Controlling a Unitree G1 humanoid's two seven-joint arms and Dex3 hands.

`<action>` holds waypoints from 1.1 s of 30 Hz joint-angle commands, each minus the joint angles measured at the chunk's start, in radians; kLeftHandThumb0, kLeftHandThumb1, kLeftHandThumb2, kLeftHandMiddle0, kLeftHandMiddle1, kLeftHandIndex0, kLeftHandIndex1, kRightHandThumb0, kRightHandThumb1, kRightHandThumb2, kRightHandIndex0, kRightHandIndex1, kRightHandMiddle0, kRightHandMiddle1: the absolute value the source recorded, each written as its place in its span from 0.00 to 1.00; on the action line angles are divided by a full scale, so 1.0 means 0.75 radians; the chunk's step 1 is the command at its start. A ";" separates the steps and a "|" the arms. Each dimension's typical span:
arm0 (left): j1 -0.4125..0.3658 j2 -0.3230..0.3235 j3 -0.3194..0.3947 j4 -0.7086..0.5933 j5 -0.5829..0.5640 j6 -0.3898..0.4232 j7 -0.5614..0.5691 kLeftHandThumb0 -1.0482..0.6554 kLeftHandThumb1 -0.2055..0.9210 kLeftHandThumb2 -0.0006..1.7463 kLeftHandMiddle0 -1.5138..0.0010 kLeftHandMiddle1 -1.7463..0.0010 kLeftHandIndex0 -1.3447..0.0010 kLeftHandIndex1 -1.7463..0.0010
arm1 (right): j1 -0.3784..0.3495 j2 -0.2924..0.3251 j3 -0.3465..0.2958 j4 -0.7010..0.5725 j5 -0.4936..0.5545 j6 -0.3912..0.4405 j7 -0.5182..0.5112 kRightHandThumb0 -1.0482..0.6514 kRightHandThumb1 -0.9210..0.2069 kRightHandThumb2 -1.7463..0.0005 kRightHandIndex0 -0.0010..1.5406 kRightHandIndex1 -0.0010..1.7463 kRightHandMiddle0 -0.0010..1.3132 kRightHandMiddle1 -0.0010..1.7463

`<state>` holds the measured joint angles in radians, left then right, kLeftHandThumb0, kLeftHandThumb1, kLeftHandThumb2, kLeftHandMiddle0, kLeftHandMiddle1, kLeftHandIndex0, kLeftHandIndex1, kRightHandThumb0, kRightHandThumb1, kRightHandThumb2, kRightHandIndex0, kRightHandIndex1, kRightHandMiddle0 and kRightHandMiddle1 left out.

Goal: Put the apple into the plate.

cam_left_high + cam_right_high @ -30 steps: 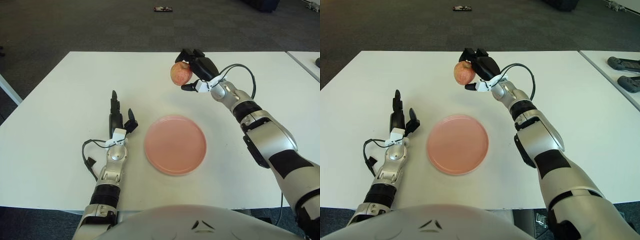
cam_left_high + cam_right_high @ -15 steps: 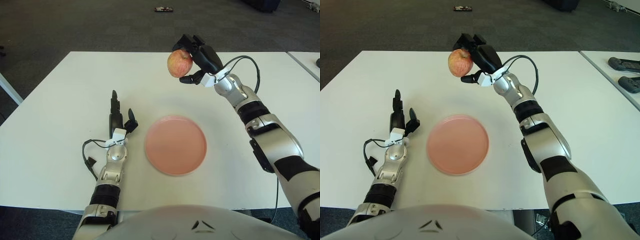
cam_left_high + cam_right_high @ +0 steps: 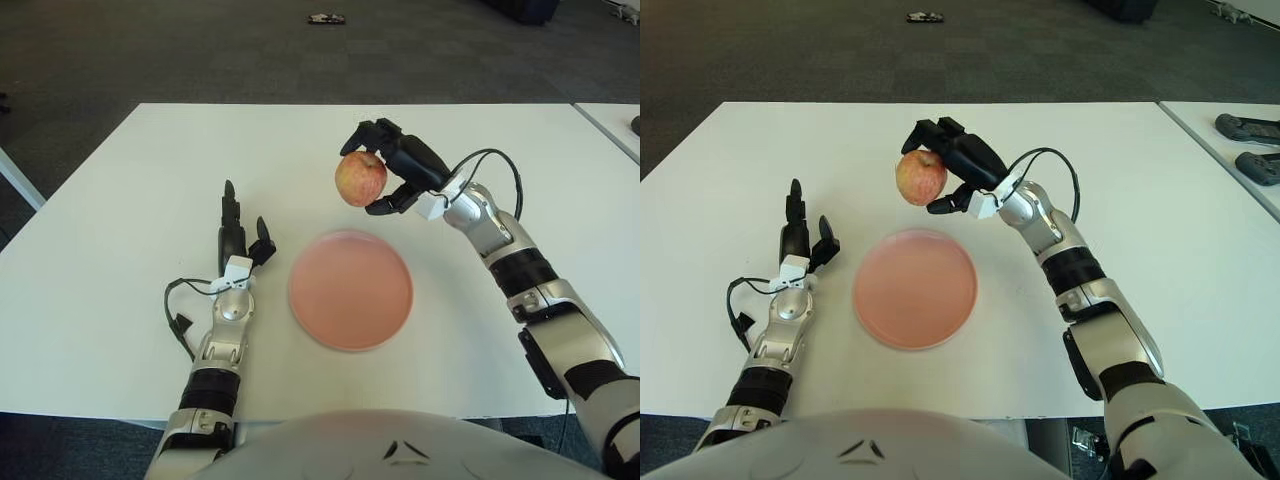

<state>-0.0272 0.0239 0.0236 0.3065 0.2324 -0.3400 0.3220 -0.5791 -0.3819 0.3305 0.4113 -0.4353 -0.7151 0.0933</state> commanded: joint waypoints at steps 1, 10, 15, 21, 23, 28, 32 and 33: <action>0.012 0.016 0.006 -0.021 0.009 0.007 0.001 0.08 1.00 0.56 1.00 1.00 1.00 0.97 | 0.065 -0.055 -0.017 -0.078 0.055 -0.040 0.071 0.34 0.57 0.22 0.77 1.00 0.48 1.00; 0.007 0.023 0.009 -0.008 0.000 0.001 -0.007 0.08 1.00 0.56 1.00 1.00 1.00 0.98 | 0.138 -0.133 0.016 -0.144 0.054 -0.091 0.251 0.34 0.57 0.23 0.77 1.00 0.48 1.00; 0.006 0.028 0.013 -0.007 -0.008 0.003 -0.016 0.08 1.00 0.56 1.00 1.00 1.00 0.98 | 0.149 -0.142 0.016 -0.148 0.046 -0.116 0.283 0.34 0.56 0.23 0.77 1.00 0.48 1.00; 0.008 0.029 0.013 -0.017 -0.008 0.018 -0.023 0.08 1.00 0.56 1.00 1.00 1.00 0.98 | 0.167 -0.155 0.013 -0.155 0.032 -0.142 0.301 0.34 0.54 0.24 0.76 1.00 0.46 1.00; 0.007 0.030 0.013 -0.017 -0.006 0.018 -0.023 0.08 1.00 0.56 1.00 1.00 1.00 0.98 | 0.171 -0.156 0.014 -0.160 0.030 -0.146 0.307 0.34 0.53 0.25 0.75 1.00 0.46 1.00; 0.007 0.032 0.015 -0.018 -0.009 0.018 -0.025 0.08 1.00 0.56 1.00 1.00 1.00 0.97 | 0.184 -0.160 0.018 -0.176 0.028 -0.145 0.328 0.34 0.53 0.26 0.75 1.00 0.45 1.00; 0.005 0.030 0.017 -0.015 -0.016 0.017 -0.028 0.08 1.00 0.56 1.00 1.00 1.00 0.97 | 0.211 -0.168 0.025 -0.188 0.027 -0.149 0.349 0.35 0.52 0.26 0.74 1.00 0.45 1.00; 0.005 0.031 0.017 -0.014 -0.018 0.016 -0.029 0.08 1.00 0.56 1.00 1.00 1.00 0.97 | 0.216 -0.168 0.026 -0.187 0.024 -0.151 0.349 0.35 0.52 0.26 0.74 1.00 0.45 1.00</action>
<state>-0.0242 0.0380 0.0316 0.3010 0.2220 -0.3321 0.3062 -0.4331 -0.4926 0.3483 0.2871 -0.4149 -0.8197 0.3474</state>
